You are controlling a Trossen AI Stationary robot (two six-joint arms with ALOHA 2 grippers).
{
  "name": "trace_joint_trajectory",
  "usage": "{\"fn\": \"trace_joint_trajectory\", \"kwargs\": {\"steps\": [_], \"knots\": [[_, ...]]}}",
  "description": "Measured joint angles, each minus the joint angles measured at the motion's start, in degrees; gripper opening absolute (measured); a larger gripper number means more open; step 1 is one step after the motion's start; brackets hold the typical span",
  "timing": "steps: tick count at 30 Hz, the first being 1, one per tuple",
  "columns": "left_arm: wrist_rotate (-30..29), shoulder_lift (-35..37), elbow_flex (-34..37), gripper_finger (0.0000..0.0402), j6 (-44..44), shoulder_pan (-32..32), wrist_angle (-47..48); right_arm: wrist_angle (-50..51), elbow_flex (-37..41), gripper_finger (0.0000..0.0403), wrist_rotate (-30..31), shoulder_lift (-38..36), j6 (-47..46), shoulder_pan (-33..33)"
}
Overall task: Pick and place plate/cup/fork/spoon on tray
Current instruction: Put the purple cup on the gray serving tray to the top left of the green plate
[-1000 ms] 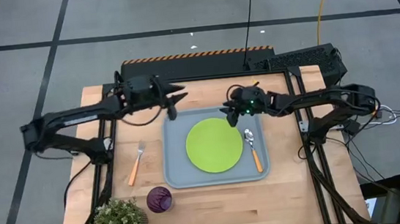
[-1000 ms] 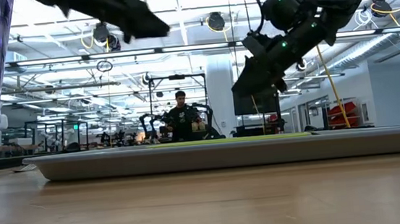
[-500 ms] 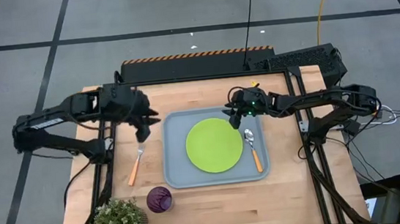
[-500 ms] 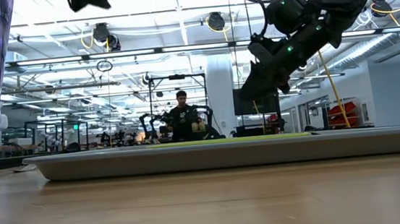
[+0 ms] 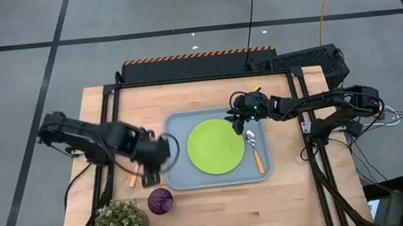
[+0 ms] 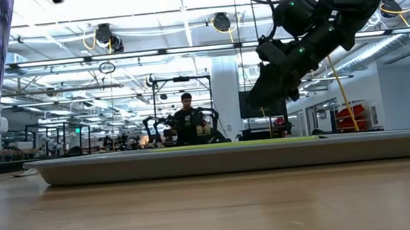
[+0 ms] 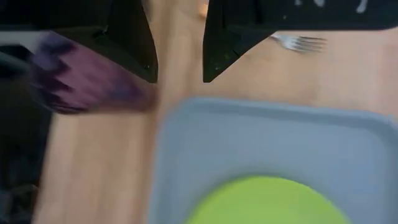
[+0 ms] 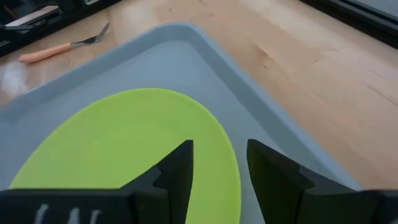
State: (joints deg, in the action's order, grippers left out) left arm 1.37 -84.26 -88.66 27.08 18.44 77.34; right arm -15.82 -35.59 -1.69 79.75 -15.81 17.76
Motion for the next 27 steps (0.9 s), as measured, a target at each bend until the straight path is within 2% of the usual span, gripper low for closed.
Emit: {"fn": "trace_joint_trajectory", "kwargs": {"steps": [5, 12, 19, 27], "knots": [[1.6, -5.9, -6.3, 0.0129, 6.9, 5.4, 5.2, 0.4, 0.0, 0.0144, 0.1, 0.0, -0.3, 0.0], [1.6, -13.2, -16.3, 0.0129, 14.6, 9.8, 12.8, 1.8, 0.0, 0.0144, 0.1, 0.0, -1.5, 0.0], [1.0, -17.3, -15.6, 0.0129, 13.6, 11.4, 12.6, 1.1, 0.0, 0.0144, 0.1, 0.0, -3.0, -1.2], [0.1, -17.9, -12.5, 0.0129, 10.2, 11.2, 12.7, 0.6, 0.0, 0.0144, 0.1, 0.0, -5.5, -4.4]]}}
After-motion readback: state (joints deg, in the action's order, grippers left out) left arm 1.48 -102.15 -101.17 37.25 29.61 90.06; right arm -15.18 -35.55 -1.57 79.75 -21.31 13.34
